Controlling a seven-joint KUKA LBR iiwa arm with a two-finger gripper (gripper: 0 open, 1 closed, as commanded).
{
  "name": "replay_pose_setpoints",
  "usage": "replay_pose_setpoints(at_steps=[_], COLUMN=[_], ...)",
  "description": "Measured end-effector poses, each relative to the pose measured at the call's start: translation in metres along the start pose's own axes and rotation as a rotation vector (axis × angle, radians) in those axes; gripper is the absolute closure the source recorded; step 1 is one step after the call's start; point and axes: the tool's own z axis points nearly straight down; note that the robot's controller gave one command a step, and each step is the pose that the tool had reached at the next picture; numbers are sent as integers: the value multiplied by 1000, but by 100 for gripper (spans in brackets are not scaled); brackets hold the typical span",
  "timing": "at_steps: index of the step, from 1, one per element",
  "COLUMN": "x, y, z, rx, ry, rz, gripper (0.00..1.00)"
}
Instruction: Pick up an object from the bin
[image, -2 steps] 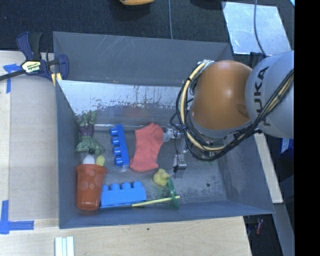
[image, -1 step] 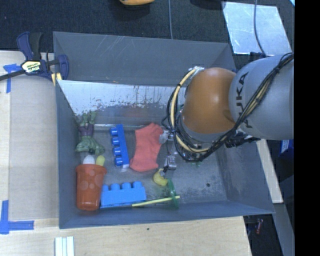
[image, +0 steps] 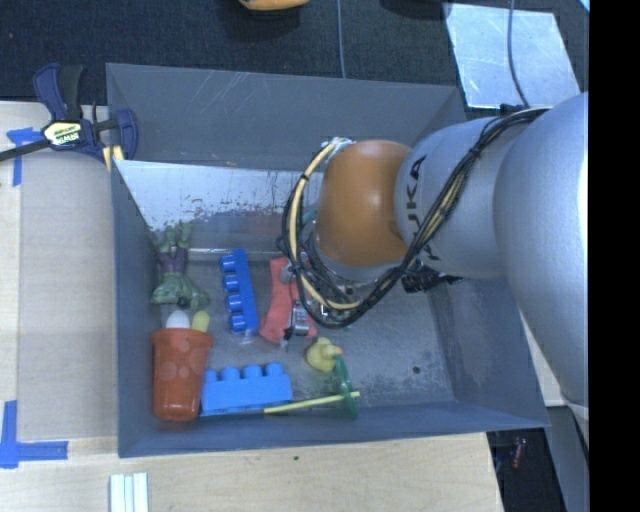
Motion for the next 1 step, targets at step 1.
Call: replay_pose_setpoints(at_steps=[1], x=[-20], y=[-2], z=[27], rx=[2], ry=[-4], rz=[19], gripper=[100])
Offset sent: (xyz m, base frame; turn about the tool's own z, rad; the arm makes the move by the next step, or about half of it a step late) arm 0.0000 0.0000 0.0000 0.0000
